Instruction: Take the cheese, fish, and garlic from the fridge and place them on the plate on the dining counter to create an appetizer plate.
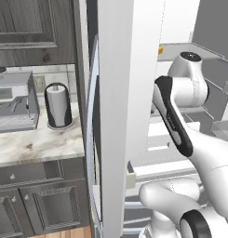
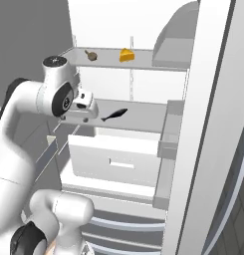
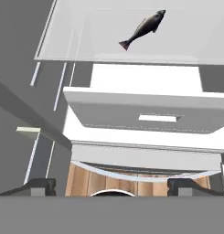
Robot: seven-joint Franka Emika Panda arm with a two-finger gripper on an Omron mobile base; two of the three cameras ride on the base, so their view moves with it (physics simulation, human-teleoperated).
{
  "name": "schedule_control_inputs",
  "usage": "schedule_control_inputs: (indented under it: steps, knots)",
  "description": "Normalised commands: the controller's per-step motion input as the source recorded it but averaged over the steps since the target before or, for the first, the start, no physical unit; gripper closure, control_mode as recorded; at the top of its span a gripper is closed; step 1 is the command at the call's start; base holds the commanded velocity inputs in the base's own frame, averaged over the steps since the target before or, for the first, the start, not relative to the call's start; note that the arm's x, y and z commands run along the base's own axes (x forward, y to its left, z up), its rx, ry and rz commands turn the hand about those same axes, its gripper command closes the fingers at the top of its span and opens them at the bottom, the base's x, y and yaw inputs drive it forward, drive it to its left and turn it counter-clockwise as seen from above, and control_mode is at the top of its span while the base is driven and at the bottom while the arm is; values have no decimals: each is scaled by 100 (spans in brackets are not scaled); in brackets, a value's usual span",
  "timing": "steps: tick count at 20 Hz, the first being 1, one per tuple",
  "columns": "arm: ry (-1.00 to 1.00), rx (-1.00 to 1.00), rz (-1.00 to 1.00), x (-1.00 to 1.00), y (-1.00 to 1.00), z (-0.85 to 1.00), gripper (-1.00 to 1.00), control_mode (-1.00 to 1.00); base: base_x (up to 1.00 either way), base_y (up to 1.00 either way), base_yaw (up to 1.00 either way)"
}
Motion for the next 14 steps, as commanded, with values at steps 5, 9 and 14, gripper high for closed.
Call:
schedule_control_inputs:
  steps: [5, 9, 14]
  knots:
    - [-11, -1, 0, -30, 0, 7, -100, -100, 0, 0, 0]
    - [-7, 0, 0, -12, -3, 2, -100, -100, 0, 0, 0]
    - [-19, -1, 0, -15, -3, 28, -100, -100, 0, 0, 0]
